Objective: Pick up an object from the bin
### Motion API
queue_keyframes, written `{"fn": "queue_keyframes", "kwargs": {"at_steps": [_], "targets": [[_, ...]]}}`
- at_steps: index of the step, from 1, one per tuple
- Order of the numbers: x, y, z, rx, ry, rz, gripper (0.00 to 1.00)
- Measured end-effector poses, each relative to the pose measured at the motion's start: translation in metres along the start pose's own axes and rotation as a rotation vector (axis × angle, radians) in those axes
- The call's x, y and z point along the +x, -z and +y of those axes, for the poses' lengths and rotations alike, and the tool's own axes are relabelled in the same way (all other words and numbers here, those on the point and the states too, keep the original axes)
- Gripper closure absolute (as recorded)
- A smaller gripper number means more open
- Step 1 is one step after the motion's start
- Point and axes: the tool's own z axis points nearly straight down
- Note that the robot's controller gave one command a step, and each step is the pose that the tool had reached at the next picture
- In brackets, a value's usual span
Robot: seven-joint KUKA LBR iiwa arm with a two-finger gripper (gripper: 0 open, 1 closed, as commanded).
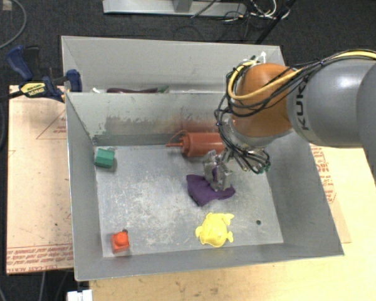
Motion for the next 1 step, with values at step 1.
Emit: {"fn": "queue_keyframes", "kwargs": {"at_steps": [1], "targets": [[0.0015,-0.0007,0.0005,-0.002,0.001,0.006,0.0]]}}
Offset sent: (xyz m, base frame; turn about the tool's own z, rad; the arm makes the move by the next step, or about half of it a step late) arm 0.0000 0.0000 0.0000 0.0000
